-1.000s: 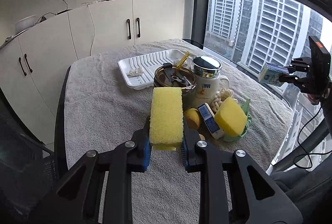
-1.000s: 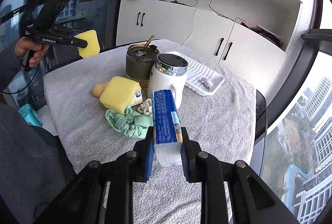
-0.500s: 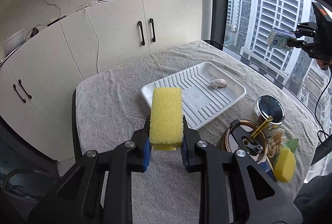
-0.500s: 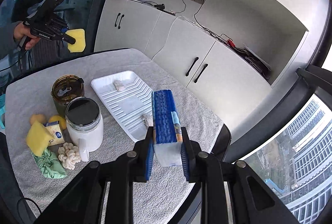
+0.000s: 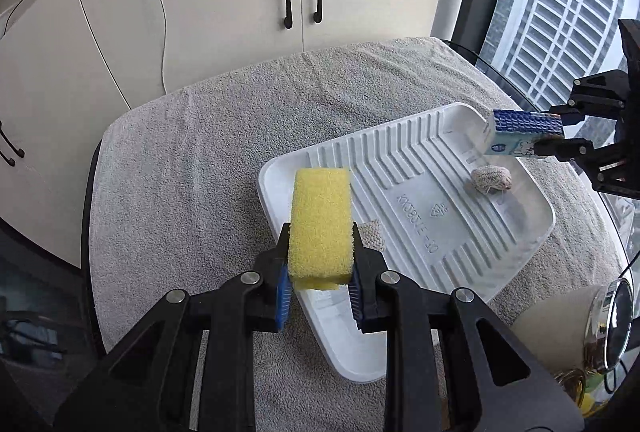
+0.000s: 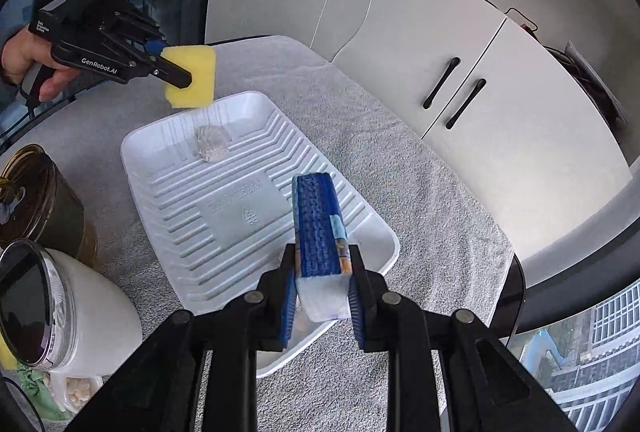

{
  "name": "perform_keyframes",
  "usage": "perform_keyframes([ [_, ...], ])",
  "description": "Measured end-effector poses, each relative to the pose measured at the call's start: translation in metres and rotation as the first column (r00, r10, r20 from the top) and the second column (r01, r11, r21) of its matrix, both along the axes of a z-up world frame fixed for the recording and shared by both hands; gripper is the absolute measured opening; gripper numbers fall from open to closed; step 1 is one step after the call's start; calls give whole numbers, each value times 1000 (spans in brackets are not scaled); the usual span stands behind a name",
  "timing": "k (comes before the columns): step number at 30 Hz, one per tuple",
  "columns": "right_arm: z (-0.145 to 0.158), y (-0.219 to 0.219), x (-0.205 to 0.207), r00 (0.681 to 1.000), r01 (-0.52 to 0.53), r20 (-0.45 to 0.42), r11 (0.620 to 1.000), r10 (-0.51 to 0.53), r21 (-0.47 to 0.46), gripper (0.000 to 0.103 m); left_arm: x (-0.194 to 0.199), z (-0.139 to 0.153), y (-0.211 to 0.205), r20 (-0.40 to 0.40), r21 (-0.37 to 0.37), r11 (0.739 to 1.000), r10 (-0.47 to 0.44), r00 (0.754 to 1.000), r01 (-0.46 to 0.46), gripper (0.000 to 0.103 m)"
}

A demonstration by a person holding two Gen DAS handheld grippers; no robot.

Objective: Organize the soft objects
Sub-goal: 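Carry the yellow sponge and tissue pack over the white tray with both tools, then open the left tool to drop the sponge in the tray while the right tool drops the tissue pack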

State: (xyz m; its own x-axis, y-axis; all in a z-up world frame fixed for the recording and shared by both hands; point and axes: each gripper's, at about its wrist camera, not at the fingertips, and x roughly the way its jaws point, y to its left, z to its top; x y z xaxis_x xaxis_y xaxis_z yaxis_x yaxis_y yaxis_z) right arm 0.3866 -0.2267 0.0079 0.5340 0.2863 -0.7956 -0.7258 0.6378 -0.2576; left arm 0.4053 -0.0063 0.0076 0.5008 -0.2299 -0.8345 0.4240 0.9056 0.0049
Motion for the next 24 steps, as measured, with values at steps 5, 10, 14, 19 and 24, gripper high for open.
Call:
perform_keyframes([
  [5, -21, 13, 18, 999, -5, -37, 1000, 4, -11, 25, 3, -15, -17, -18, 22, 998, -51, 999, 51, 22],
  [10, -40, 19, 30, 998, 3, -57, 999, -6, -36, 25, 15, -20, -25, -13, 22, 999, -48, 999, 49, 22],
  [14, -42, 19, 33, 998, 15, -61, 1000, -16, -20, 25, 19, -24, -29, -21, 32, 998, -54, 998, 54, 23],
  [19, -44, 20, 35, 999, 26, -48, 1000, -26, -10, 25, 23, -35, -29, -39, 50, 998, -33, 999, 35, 23],
  [24, -45, 21, 33, 999, 31, -32, 999, -32, -11, 28, 20, -36, -30, -32, 44, 998, -39, 999, 40, 29],
])
